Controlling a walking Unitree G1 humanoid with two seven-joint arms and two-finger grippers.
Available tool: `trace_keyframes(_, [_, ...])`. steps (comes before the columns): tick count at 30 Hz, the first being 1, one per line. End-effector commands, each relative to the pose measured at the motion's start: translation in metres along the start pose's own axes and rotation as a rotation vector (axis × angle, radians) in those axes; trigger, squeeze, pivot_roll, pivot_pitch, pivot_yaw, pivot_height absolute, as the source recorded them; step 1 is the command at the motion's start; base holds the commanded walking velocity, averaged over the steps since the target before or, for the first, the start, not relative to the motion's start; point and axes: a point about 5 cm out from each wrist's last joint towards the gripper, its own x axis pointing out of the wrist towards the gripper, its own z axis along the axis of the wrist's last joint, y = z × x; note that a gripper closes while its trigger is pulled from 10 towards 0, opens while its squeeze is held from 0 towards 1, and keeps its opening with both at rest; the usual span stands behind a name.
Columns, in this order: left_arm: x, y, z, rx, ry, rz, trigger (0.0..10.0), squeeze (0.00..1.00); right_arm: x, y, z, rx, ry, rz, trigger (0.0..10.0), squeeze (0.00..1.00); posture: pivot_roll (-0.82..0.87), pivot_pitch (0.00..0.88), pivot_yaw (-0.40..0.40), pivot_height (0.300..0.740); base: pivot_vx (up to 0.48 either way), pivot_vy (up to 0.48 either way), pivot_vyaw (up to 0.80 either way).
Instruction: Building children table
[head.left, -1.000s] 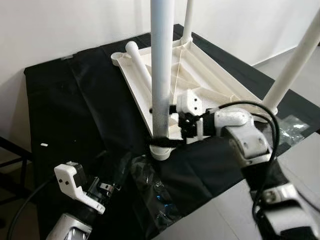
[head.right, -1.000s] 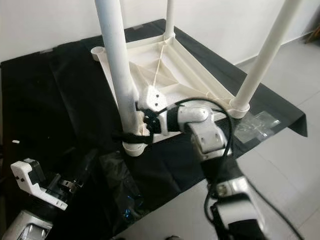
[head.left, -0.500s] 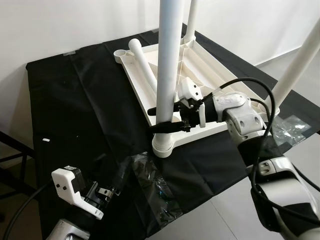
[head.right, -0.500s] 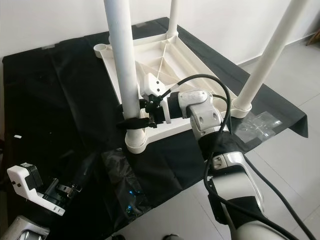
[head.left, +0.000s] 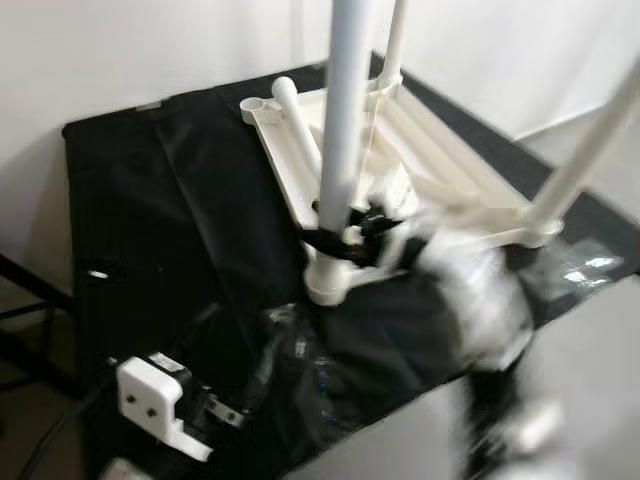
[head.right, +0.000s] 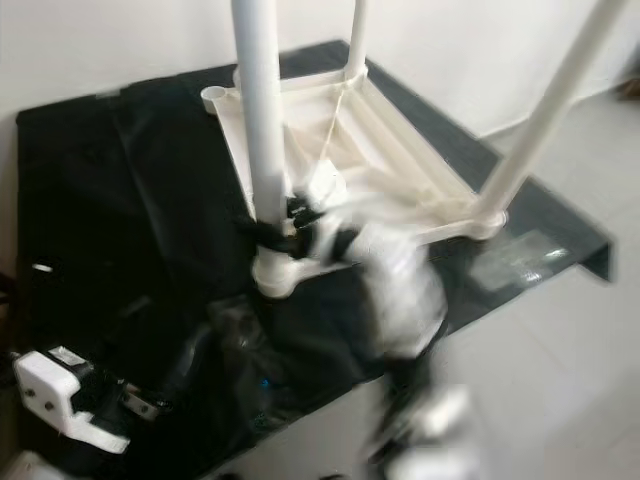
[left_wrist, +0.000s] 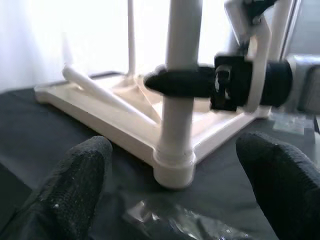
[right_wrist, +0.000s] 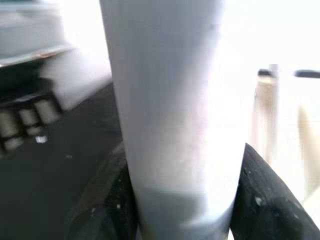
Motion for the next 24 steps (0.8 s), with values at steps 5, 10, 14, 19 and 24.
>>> trace_keyframes(5, [0.004, 0.004, -0.009, -0.019, 0.018, -0.047, 10.0, 0.0, -0.013, 0.019, -0.055, 0.074, 0.274, -0.013, 0.0, 0.0, -0.01, 0.177, 0.008, 0.74, 0.0, 0.0, 0.0])
trace_keyframes(10, [0.007, 0.002, -0.014, -0.064, 0.025, -0.097, 10.0, 0.0, 0.005, 0.001, -0.034, 0.012, 0.21, 0.032, 10.0, 1.0, -0.02, 0.17, 0.012, 0.74, 0.0, 0.0, 0.0])
trace_keyframes(14, [0.007, 0.002, -0.015, -0.072, 0.027, -0.097, 10.0, 0.0, 0.007, -0.002, -0.029, 0.005, 0.194, 0.051, 10.0, 1.0, -0.02, 0.172, 0.014, 0.74, 0.0, 0.0, 0.0])
trace_keyframes(19, [0.006, -0.003, -0.018, -0.108, 0.034, -0.107, 10.0, 0.0, 0.012, 0.002, 0.019, -0.154, 0.04, 0.412, 10.0, 0.42, -0.02, 0.146, 0.012, 0.74, 0.0, 0.0, 0.0])
trace_keyframes(24, [0.006, -0.004, -0.018, -0.116, 0.034, -0.111, 10.0, 0.0, 0.009, 0.001, 0.026, -0.22, 0.021, 0.584, 10.0, 0.0, -0.01, 0.149, 0.012, 0.74, 0.0, 0.0, 0.0])
